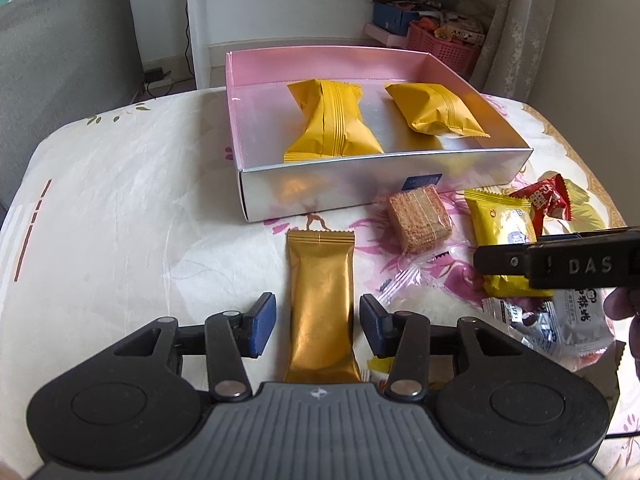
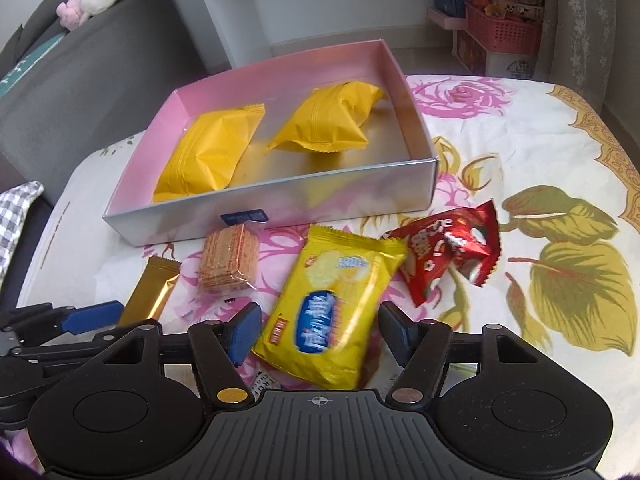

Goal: Organize snacks
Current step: 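Lift the gold bar with the left tool while the right tool grasps the yellow biscuit pack, then place the gold bar in the box with the left tool while the right tool drops the biscuit pack, then withdraw both tools from the box toward the remaining snacks, then grasp a white nut packet with the right tool and lift it, then carry the white pecan packet into the pink box and open the right tool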

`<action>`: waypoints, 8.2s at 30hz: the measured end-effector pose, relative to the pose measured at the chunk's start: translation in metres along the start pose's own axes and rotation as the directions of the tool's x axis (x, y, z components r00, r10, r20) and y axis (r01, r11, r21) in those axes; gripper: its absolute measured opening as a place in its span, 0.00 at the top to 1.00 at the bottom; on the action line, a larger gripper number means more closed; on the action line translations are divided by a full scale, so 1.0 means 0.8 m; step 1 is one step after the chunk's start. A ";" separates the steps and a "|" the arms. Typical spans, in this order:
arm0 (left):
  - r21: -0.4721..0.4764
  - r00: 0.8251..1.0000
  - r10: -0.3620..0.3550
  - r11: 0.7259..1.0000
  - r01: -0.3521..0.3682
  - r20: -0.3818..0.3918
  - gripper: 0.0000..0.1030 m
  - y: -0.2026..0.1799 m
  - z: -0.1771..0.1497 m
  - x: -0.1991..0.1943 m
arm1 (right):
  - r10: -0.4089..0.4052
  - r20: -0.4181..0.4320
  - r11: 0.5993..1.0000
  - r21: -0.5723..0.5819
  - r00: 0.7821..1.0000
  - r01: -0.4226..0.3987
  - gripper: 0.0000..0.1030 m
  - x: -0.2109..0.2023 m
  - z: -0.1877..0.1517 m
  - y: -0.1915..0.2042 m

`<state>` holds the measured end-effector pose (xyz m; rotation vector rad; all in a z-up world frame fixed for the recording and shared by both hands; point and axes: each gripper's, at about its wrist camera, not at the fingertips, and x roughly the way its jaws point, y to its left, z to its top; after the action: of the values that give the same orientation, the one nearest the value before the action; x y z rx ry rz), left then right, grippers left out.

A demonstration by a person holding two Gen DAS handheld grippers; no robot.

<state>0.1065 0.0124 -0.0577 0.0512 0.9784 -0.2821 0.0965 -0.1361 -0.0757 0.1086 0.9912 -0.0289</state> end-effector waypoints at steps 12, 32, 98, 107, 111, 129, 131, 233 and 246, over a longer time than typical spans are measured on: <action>0.055 0.998 0.058 0.997 -0.057 -0.020 0.74 -0.012 0.005 0.003 | -0.048 0.011 0.996 -0.073 0.999 0.048 0.53 0.001 0.000 0.018; -0.033 0.999 -0.020 0.999 0.022 0.050 0.74 -0.010 0.016 -0.041 | 0.056 0.068 0.995 0.083 0.996 -0.061 0.55 -0.056 0.017 -0.008; -0.104 0.975 0.103 0.991 -0.083 0.197 0.35 0.027 0.138 0.035 | 0.245 0.228 0.932 0.212 0.942 -0.294 0.40 0.020 0.132 -0.048; -0.106 0.973 0.073 0.993 -0.051 0.218 0.20 0.022 0.121 -0.015 | 0.249 0.252 0.931 0.204 0.935 -0.303 0.21 -0.046 0.118 -0.035; -0.101 0.974 0.058 0.994 -0.036 0.221 0.13 0.020 0.105 -0.035 | 0.249 0.254 0.929 0.211 0.935 -0.305 0.16 -0.071 0.106 -0.031; -0.118 0.983 0.072 0.992 -0.053 0.168 0.00 0.044 0.001 -0.083 | 0.230 0.208 0.970 0.032 0.951 -0.242 0.05 -0.121 0.014 0.022; -0.107 0.983 0.075 0.993 -0.058 0.165 0.00 0.047 -0.011 -0.084 | 0.225 0.210 0.973 0.006 0.951 -0.232 0.05 -0.121 0.000 0.028; 0.007 0.971 -0.180 0.983 0.182 0.159 0.43 0.005 -0.044 -0.080 | 0.154 0.248 0.986 0.027 0.956 -0.166 0.46 -0.145 -0.075 -0.008; -0.048 0.965 -0.108 0.991 0.123 0.239 0.43 0.009 -0.011 -0.083 | 0.139 0.299 0.945 0.246 0.944 -0.217 0.46 -0.112 0.000 -0.051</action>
<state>0.0663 0.0349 -0.0086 -0.0951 0.7542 -0.3563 0.0448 -0.1787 -0.0041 0.4412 0.6872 -0.0140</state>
